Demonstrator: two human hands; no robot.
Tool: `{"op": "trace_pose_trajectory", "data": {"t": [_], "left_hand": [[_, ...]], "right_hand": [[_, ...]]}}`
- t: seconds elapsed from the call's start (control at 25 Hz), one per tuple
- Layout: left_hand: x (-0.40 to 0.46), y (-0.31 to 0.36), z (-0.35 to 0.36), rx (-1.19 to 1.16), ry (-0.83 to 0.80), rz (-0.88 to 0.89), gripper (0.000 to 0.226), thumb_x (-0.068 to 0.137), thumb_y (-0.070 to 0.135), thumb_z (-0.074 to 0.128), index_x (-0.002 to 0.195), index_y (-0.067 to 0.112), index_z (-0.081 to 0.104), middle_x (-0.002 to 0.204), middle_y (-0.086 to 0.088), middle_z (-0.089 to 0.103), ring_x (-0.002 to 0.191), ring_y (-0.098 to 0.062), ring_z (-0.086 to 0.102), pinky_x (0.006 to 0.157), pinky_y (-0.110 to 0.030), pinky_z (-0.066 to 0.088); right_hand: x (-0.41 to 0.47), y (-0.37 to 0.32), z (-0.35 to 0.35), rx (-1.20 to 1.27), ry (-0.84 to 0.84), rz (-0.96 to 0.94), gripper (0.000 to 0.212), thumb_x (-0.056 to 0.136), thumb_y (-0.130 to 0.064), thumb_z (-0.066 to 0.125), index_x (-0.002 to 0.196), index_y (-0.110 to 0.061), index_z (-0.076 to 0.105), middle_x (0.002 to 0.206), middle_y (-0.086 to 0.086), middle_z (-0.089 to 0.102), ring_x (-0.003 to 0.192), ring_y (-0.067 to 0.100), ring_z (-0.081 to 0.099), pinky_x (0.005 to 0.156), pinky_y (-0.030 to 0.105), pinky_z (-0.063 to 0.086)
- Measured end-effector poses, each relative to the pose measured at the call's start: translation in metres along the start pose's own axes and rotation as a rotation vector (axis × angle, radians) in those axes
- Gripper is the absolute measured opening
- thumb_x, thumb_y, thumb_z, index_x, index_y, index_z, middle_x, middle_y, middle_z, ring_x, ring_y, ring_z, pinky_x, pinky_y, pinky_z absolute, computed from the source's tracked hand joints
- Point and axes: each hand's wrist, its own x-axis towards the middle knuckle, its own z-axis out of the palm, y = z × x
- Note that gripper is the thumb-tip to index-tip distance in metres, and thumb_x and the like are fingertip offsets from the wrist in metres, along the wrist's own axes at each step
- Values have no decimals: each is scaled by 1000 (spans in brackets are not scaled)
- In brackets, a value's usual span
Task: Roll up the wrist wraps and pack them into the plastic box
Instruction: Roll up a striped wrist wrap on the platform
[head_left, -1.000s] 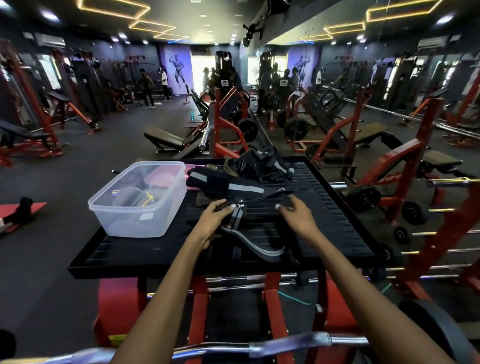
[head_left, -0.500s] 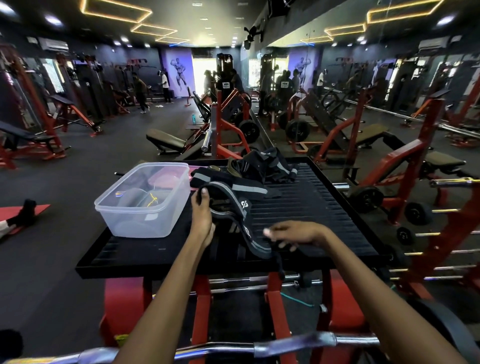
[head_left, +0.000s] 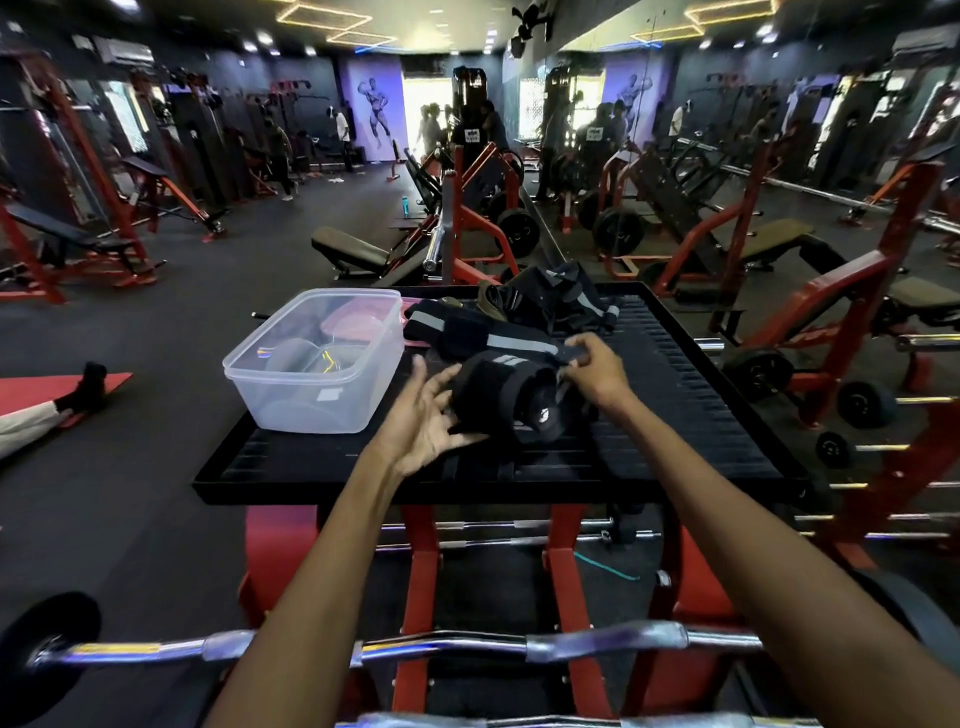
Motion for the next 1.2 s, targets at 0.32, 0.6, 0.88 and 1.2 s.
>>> {"op": "trace_pose_trajectory", "data": {"t": [0.32,0.6,0.88,1.2], "left_hand": [[36,-4,31,989,229,267,34,90,32,58,120,15,56,93,3,56,84,-9,54,77,-17,42],[62,-20,20,624,296,363,16,89,6,58,100,17,56,77,0,58,75,-13,56,71,-24,46],[68,-32,28,441,313,378,23,87,-2,58,105,11,53,90,4,62,84,-10,60,68,-10,50],[75,-55,7,478,546,400,20,81,1,66,96,14,61,96,-6,66,94,-21,63,87,-32,52]], "right_hand": [[15,-27,22,77,-74,-255,14,78,2,67,91,-2,70,79,-4,64,72,0,57,69,7,44],[8,-24,39,152,-144,-315,16,82,-7,68,97,-8,65,88,-11,62,81,-5,57,76,10,44],[0,-14,27,300,-305,-129,27,78,-2,71,104,-6,63,93,0,66,89,14,62,72,15,51],[-17,-5,12,58,-867,142,75,75,-20,78,139,-21,38,129,-2,58,120,15,55,106,37,43]]}}
